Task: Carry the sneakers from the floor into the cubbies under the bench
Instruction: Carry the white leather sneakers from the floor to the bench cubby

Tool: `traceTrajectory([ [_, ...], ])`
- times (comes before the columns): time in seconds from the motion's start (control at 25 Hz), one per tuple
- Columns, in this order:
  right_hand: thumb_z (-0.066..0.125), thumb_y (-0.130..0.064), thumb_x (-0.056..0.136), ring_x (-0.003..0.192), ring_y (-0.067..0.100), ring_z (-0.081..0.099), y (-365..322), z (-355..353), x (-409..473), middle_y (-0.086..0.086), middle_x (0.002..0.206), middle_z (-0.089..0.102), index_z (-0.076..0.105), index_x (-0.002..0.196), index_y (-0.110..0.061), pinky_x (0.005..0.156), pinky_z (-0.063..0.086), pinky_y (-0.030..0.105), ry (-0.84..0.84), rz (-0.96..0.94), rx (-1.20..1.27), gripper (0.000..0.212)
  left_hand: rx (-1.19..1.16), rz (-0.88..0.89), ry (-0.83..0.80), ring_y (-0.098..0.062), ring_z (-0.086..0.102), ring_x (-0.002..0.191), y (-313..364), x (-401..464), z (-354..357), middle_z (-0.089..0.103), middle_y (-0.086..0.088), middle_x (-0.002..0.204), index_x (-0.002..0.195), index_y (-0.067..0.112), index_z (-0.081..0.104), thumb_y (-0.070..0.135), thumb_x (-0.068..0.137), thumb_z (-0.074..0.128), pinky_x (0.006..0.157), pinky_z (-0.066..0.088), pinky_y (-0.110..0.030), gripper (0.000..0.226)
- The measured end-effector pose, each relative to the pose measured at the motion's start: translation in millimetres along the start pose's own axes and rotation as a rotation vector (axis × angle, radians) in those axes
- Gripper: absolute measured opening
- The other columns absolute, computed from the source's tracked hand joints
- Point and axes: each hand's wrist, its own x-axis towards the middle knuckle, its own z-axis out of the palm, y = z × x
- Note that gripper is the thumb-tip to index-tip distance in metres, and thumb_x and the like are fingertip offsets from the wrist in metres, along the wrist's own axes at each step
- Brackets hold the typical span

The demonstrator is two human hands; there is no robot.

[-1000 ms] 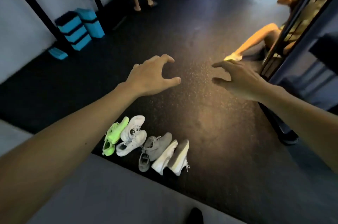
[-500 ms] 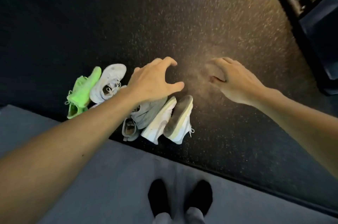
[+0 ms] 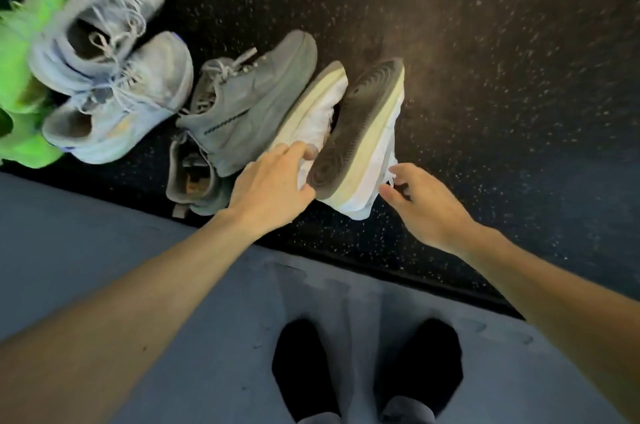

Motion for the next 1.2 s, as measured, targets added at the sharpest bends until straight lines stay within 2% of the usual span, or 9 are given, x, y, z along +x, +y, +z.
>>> traceTrajectory([
  [0.16, 0.032, -0.058, 0.095, 0.081, 0.014, 0.056, -1.9, 35.4, 11.8, -0.002, 0.096, 0.060, 0.042, 0.113, -0.015, 0.072, 0.047, 0.039, 0.061, 0.173, 0.294, 0.047, 0.019, -0.002, 0.019, -0.023, 0.053, 0.102, -22.2, 13.8, 33.8, 0.050, 0.004, 0.118, 0.118, 0.028, 0.046, 0.015, 0.081, 0.061, 0.067, 0.039, -0.034, 0.042],
  [0.28, 0.028, -0.067, 0.091, 0.088, 0.017, 0.060, -2.6, 48.2, 23.2, -0.002, 0.097, 0.064, 0.058, 0.107, -0.013, 0.073, 0.046, 0.033, 0.029, 0.311, 0.506, 0.064, 0.182, 0.047, 0.007, -0.027, 0.051, 0.102, -24.1, 18.9, 46.3, 0.044, -0.004, 0.120, 0.123, 0.019, 0.043, 0.025, 0.076, 0.073, 0.068, 0.036, -0.035, 0.056],
  [0.4, 0.046, -0.061, 0.089, 0.096, 0.013, 0.063, -6.0, 58.8, 30.4, -0.006, 0.100, 0.068, 0.064, 0.097, -0.017, 0.084, 0.048, 0.028, 0.032, 0.420, 0.954, 0.048, 0.355, 0.013, 0.019, -0.029, 0.049, 0.103, -20.0, 25.2, 59.9, 0.041, -0.009, 0.121, 0.124, 0.016, 0.034, 0.034, 0.072, 0.079, 0.071, 0.035, -0.036, 0.071],
  [0.48, 0.057, -0.050, 0.088, 0.097, 0.012, 0.066, -7.0, 58.7, 31.8, -0.007, 0.102, 0.071, 0.065, 0.100, -0.017, 0.089, 0.051, 0.031, 0.092, 0.390, 1.160, 0.035, 0.448, -0.010, 0.102, -0.027, 0.051, 0.098, -15.8, 29.2, 67.6, 0.043, -0.009, 0.118, 0.122, 0.016, 0.035, 0.028, 0.074, 0.078, 0.063, 0.033, -0.034, 0.065],
  [0.56, 0.060, -0.040, 0.089, 0.093, 0.012, 0.069, -7.2, 53.4, 29.0, -0.006, 0.103, 0.072, 0.062, 0.108, -0.017, 0.078, 0.057, 0.032, 0.153, 0.318, 1.256, 0.030, 0.516, -0.029, 0.155, -0.024, 0.051, 0.087, -14.3, 32.2, 72.0, 0.045, -0.008, 0.113, 0.119, 0.016, 0.036, 0.017, 0.075, 0.075, 0.056, 0.031, -0.030, 0.059],
  [0.68, 0.062, -0.038, 0.089, 0.095, 0.018, 0.069, -4.0, 40.0, 23.3, -0.002, 0.106, 0.071, 0.060, 0.108, -0.018, 0.079, 0.058, 0.043, 0.231, 0.222, 1.073, 0.027, 0.621, 0.006, 0.147, -0.019, 0.041, 0.064, -15.4, 30.9, 70.6, 0.050, -0.007, 0.100, 0.113, 0.012, 0.041, 0.016, 0.069, 0.077, 0.046, 0.025, -0.028, 0.057],
  [0.76, 0.063, -0.036, 0.090, 0.097, 0.022, 0.067, -3.6, 28.9, 15.8, 0.001, 0.105, 0.070, 0.060, 0.107, -0.017, 0.086, 0.055, 0.047, 0.288, 0.171, 0.952, 0.026, 0.673, 0.042, 0.187, -0.021, 0.050, 0.055, -15.7, 29.9, 56.4, 0.053, -0.007, 0.091, 0.111, 0.012, 0.046, 0.020, 0.069, 0.077, 0.043, 0.020, -0.029, 0.052],
  [0.96, 0.062, -0.033, 0.091, 0.097, 0.019, 0.065, -15.9, -10.8, -11.3, -0.003, 0.103, 0.068, 0.060, 0.110, -0.018, 0.087, 0.054, 0.043, 0.367, 0.131, 0.821, 0.025, 0.545, 0.008, 0.143, -0.037, 0.063, 0.084, 13.0, 21.8, -5.2, 0.056, -0.012, 0.099, 0.129, 0.018, 0.033, 0.016, 0.098, 0.041, 0.057, 0.032, -0.038, 0.031],
  [1.2, 0.061, -0.038, 0.090, 0.088, 0.016, 0.062, -69.0, -109.0, -68.1, -0.008, 0.097, 0.067, 0.060, 0.104, -0.021, 0.078, 0.051, 0.041, 0.443, 0.017, 0.732, 0.022, 0.399, 0.076, 0.280, -0.037, 0.063, 0.082, 66.3, -25.1, -106.6, 0.059, -0.009, 0.095, 0.126, 0.022, 0.032, 0.024, 0.099, 0.040, 0.056, 0.034, -0.039, 0.028],
])
